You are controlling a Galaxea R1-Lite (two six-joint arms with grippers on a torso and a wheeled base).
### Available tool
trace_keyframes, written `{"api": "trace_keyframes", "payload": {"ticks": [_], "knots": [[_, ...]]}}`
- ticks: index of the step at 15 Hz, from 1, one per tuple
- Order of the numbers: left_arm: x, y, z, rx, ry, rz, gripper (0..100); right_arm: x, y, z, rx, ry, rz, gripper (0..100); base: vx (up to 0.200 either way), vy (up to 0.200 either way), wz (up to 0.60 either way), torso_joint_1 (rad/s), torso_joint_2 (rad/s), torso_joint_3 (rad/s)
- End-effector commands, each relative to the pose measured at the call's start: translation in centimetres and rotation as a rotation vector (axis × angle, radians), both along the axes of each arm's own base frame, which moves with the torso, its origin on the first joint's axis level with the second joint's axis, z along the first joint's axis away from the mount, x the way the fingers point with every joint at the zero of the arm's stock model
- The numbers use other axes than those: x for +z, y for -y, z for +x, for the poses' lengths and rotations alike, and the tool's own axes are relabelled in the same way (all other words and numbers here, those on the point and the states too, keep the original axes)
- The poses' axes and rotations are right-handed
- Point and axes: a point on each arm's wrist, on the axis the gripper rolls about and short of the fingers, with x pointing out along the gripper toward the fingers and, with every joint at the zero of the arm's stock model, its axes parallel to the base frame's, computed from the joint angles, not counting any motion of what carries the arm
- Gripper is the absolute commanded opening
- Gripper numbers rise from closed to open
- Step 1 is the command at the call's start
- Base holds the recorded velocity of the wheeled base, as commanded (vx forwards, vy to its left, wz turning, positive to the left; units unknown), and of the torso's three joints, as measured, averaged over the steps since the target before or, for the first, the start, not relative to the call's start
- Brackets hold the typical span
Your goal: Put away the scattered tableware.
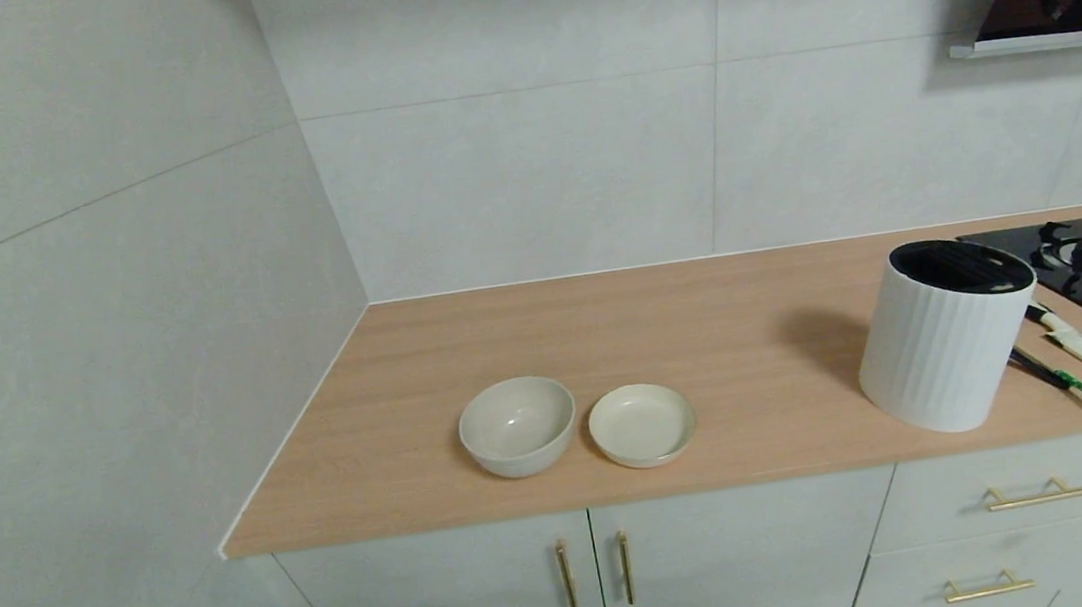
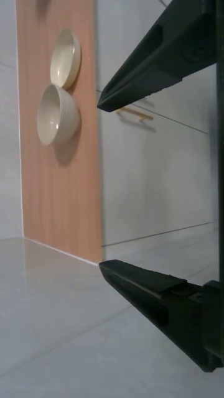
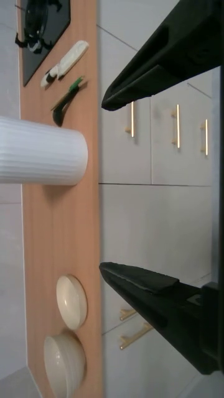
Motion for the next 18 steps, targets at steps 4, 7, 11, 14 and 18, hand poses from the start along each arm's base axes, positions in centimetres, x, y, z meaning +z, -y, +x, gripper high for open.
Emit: {"api": "trace_keyframes", "payload": {"ticks": [4,7,11,14,18], "knots": [[0.00,-0.01,0.01,-0.001,-0.002,0.002,100,0.01,0.00,0.01,-0.001,-0.001,0.000,100,0.000,0.000,0.00,0.000,0.00,0.000],[-0.02,-0.01,0.01,-0.001,-0.004,0.002,100,0.01,0.00,0.01,-0.001,-0.001,0.000,100,0.000,0.000,0.00,0.000,0.00,0.000],[-0.02,0.00,0.01,-0.003,-0.003,0.000,100,0.01,0.00,0.01,0.001,-0.001,-0.002,100,0.000,0.000,0.00,-0.030,0.07,0.038],[0.00,-0.01,0.01,-0.001,-0.002,0.002,100,0.01,0.00,0.01,-0.001,-0.001,-0.002,100,0.000,0.000,0.00,-0.175,0.39,0.198],[0.00,0.00,0.01,-0.003,-0.002,0.002,100,0.01,0.00,0.01,-0.001,-0.001,-0.002,100,0.000,0.000,0.00,-0.249,0.54,0.286]]}}
